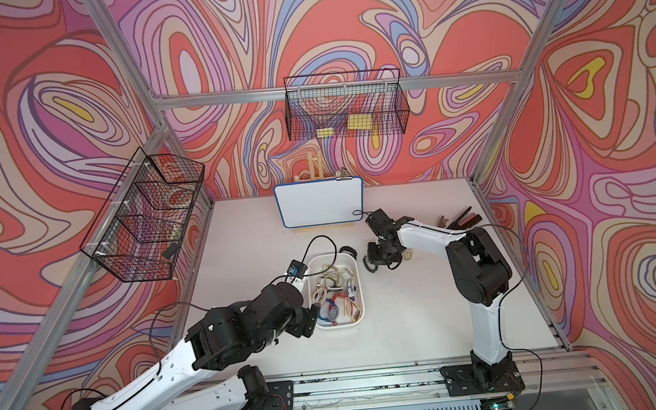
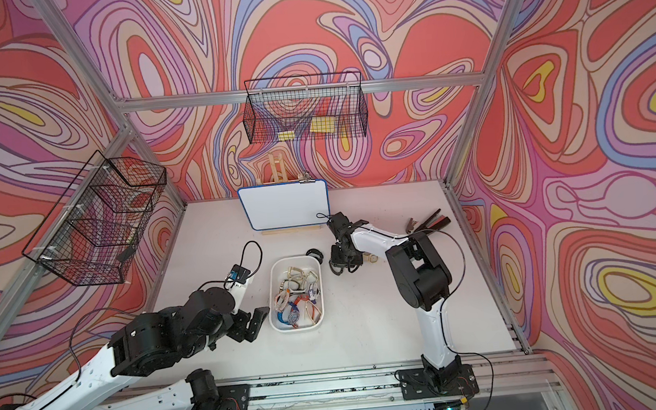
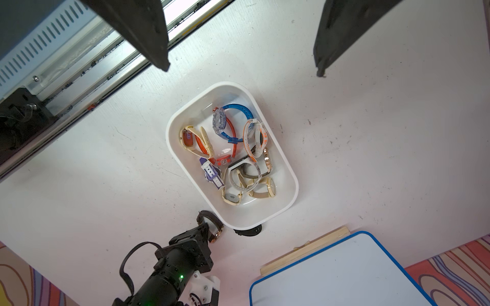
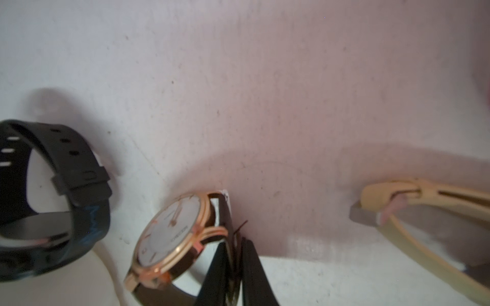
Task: Put the watch into the storage box
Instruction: Pick up the watch at the center of the board, then place the watch in the storage box.
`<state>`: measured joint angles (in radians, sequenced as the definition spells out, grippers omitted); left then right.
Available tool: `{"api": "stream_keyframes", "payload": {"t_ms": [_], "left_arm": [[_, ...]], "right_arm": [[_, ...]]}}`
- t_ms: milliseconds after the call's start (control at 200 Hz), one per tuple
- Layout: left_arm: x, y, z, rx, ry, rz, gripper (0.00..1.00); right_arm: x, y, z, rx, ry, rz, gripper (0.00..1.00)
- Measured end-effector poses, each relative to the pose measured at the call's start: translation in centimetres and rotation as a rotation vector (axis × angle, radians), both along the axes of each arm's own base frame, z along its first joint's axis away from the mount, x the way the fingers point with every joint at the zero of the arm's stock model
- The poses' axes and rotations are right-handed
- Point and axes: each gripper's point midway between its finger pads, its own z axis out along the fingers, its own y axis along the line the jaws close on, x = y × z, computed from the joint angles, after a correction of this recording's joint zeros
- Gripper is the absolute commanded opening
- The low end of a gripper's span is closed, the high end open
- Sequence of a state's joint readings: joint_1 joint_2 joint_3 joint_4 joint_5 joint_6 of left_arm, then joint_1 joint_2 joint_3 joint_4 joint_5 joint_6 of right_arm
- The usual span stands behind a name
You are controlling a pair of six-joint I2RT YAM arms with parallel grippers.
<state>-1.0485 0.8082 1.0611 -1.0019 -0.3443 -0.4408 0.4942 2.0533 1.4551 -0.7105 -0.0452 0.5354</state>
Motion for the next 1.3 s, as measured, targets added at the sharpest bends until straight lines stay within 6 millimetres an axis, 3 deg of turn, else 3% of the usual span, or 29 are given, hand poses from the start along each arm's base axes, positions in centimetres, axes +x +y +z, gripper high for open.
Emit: {"api": "stream_keyframes", "payload": {"t_ms": [255,391,596,851,1032,1302], "left_arm": [[0.0,-0.5,0.3,-0.011,-0.009,-0.023,0.91],[-0.1,-0.6,0.7,-0.030,-0.024,-0.034,0.92],[-0.1,-0.3,1.2,-0.040,-0.040,-0.032,0.93],[0.2,0.2,1.5,-0.044,-0.060,-0.003,0.94],[0.3,0.5,1.7,-0.053,-0.069,0.015,0.94],[0.2,1.1,1.9,-0.063,-0.076,0.036,0.94]], "right_arm": [[-0.2,-0.4,0.2,-0.042,-0.011,0.003,0.00],[-0.7,0.1,2.4,-0.051,-0.052,0.033,0.00],[-2.9,4.5,8.4,0.010,-0.159,0.164,0.00],[-4.9,11.5,11.4,0.105,-0.195,0.325,0.00],[-4.6,14.9,9.7,0.123,-0.168,0.383,0.00],[-4.1,16.1,5.9,0.087,-0.097,0.406,0.00]]}}
